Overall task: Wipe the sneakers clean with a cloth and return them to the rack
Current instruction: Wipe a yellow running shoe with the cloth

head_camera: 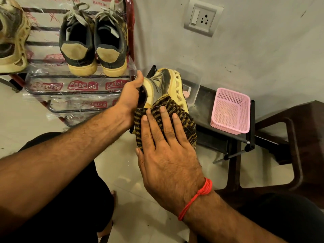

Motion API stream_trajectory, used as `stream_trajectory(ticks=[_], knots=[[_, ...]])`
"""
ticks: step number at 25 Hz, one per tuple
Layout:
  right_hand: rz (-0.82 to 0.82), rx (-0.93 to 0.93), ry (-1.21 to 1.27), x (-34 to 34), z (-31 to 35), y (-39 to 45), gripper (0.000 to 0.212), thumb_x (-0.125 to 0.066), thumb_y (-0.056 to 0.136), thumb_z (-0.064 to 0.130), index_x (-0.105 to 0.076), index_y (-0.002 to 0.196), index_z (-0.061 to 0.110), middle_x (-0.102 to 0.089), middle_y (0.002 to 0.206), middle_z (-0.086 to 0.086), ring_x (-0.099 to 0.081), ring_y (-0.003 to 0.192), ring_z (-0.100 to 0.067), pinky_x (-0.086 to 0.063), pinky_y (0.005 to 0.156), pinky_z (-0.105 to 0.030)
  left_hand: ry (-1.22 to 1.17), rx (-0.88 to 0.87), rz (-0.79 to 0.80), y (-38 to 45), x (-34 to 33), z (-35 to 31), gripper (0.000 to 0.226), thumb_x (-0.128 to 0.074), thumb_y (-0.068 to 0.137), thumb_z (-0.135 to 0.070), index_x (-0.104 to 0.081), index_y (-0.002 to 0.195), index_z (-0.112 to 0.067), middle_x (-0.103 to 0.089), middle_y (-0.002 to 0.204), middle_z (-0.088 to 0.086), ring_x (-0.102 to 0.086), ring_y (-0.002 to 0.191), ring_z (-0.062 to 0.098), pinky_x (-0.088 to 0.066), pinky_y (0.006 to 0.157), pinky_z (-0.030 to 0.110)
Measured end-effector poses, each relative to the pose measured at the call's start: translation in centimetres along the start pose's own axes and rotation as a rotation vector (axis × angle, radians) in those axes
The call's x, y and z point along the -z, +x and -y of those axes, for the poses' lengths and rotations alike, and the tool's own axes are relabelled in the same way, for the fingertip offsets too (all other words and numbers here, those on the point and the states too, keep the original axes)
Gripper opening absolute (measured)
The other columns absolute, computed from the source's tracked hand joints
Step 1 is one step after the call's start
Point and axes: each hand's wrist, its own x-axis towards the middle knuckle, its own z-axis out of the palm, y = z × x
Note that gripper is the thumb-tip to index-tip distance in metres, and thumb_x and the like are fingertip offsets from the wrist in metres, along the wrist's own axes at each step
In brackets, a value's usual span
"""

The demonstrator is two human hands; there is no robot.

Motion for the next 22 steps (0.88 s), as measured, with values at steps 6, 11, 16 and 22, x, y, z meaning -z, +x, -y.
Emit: stream_trajectory(ticks=[6, 11, 16, 22], knots=[[0.057, -0.035, -0.097, 1.1, -2.1, 1.5, 0.065, -0.025, 0.103, 0.039, -0.022, 0.157, 0.003, -0.017, 0.166, -0.014, -0.005, 0.154, -0.035, -0.01, 0.123, -0.055, -0.099, 0.005, 0.104, -1.0, -0.9, 0.1, 0.068, -0.032, 0.105, -0.06, -0.07, 0.116, -0.005, -0.076, 0.11, 0.015, -0.075, 0.098, 0.026, -0.061, 0.083, 0.035], [0.088, -0.133, -0.113, 0.0, -4.8, 2.9, 0.065, -0.016, 0.104, 0.046, -0.011, 0.16, 0.012, -0.007, 0.168, -0.007, -0.01, 0.154, -0.033, -0.014, 0.122, -0.056, -0.003, -0.067, 0.152, -1.5, -1.7, 0.8, 0.067, -0.031, 0.106, -0.059, -0.063, 0.136, -0.007, -0.07, 0.129, 0.013, -0.068, 0.12, 0.026, -0.054, 0.104, 0.041], [0.175, -0.236, 0.162, -1.3, -6.9, 3.6, 0.064, -0.008, 0.105, 0.054, 0.005, 0.16, 0.025, 0.005, 0.168, 0.006, -0.001, 0.155, -0.026, -0.012, 0.124, -0.054, 0.124, -0.042, 0.164, -2.4, -2.8, 1.9, 0.057, -0.039, 0.105, -0.056, -0.067, 0.13, -0.014, -0.075, 0.12, 0.009, -0.073, 0.11, 0.022, -0.06, 0.092, 0.037], [0.119, -0.44, 0.408, -2.5, -13.0, 5.1, 0.061, -0.014, 0.107, 0.05, -0.004, 0.161, 0.025, 0.003, 0.169, 0.006, 0.011, 0.154, -0.028, 0.0, 0.125, -0.054, 0.347, -0.037, 0.257, -3.9, -3.5, 2.5, 0.043, -0.044, 0.105, -0.049, -0.073, 0.11, -0.019, -0.079, 0.104, 0.001, -0.074, 0.1, 0.017, -0.051, 0.101, 0.034]])
